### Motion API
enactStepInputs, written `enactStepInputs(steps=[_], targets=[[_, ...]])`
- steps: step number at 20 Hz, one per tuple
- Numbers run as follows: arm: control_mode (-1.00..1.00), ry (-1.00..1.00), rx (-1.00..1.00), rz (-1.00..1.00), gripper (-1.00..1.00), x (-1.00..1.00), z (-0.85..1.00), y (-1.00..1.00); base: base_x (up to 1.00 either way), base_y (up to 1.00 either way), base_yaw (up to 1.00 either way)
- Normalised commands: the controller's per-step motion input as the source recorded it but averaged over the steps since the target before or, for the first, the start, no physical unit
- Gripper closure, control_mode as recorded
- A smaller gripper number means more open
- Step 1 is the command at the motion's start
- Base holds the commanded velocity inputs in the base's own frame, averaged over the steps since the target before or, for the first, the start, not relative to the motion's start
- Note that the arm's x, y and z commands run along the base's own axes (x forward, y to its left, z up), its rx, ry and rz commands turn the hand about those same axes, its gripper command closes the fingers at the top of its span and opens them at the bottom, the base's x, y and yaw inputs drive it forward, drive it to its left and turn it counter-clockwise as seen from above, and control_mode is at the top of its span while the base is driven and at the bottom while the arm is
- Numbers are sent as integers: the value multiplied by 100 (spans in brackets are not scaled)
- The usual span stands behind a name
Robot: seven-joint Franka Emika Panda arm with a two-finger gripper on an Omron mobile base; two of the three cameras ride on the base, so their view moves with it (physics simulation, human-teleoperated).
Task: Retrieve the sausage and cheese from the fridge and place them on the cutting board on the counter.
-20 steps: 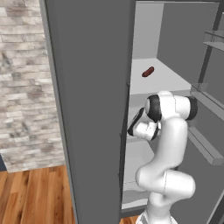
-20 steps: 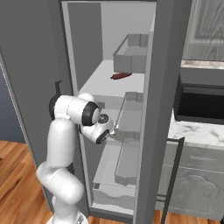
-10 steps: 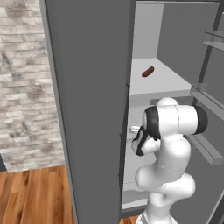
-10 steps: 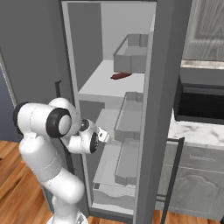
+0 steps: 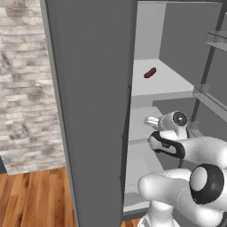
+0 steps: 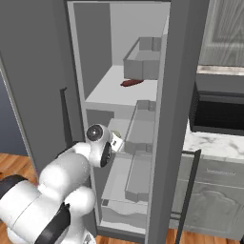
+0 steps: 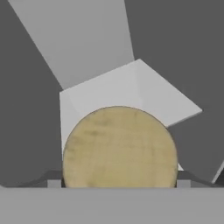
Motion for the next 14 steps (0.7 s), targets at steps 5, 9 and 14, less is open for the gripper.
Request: enactStepInputs(steps=[5,9,14], targets=[[-100,0,12,0,100,-57,100,-27,0,0,0],[-100,0,9,0,100,-100,100,-5,0,0,0],[-100,0,3,0,100,-100,100,0,0,0,0]])
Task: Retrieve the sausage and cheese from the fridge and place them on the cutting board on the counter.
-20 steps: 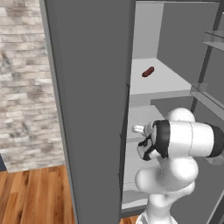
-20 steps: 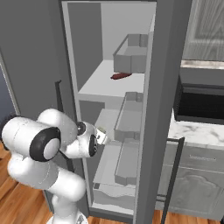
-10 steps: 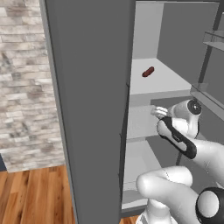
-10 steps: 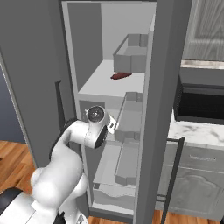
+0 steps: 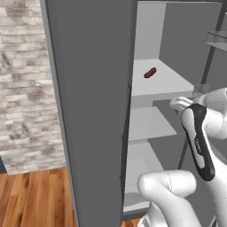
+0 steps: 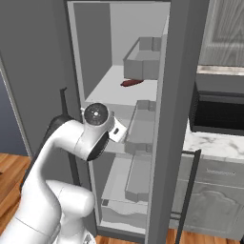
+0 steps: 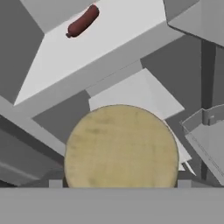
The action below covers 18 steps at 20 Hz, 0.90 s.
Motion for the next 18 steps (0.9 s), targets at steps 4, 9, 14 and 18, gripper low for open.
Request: enactStepInputs(steps=[4,9,14,18], targets=[[-100,0,0,0,100,-100,89,5,0,0,0],[-100,0,0,0,100,-91,27,34,0,0,0],[-100,5,0,0,100,-38,-2,67,0,0,0],[-100,3,-1,0,100,2,-35,76,0,0,0]])
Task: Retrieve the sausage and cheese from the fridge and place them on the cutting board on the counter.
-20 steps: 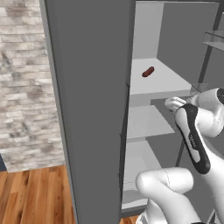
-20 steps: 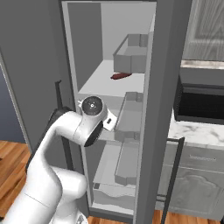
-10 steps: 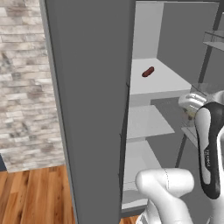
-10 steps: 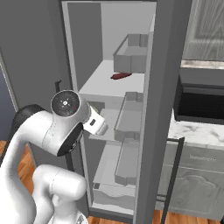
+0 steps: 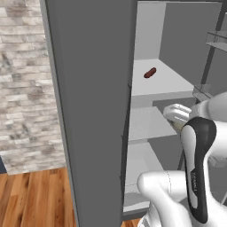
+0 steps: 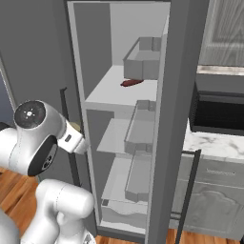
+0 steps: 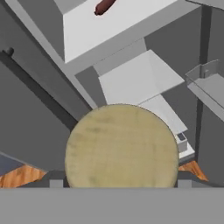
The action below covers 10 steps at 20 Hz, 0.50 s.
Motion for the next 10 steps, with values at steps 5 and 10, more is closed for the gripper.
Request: enactStepInputs(steps=[5,10], targets=[[-100,2,-7,0,100,24,-39,38,0,0,0],[-100,0,-5,0,100,15,-23,2,0,0,0]])
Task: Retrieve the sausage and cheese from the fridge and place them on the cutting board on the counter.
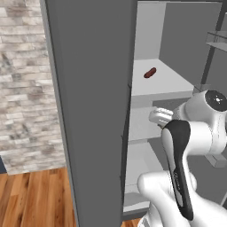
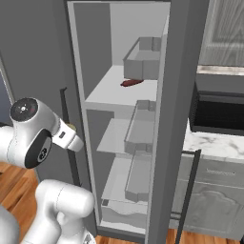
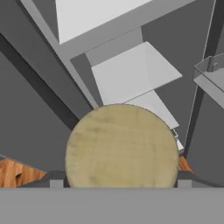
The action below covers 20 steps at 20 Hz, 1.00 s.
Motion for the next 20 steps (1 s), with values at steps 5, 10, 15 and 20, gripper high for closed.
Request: enactStepInputs(steps=[5,10,15,20], targets=[[-100,0,0,0,100,0,0,0,0,0,0],[-100,0,0,0,100,0,0,0,0,0,0],[-100,0,0,0,100,0,0,0,0,0,0],[100,0,0,0,100,0,0,0,0,0,0]])
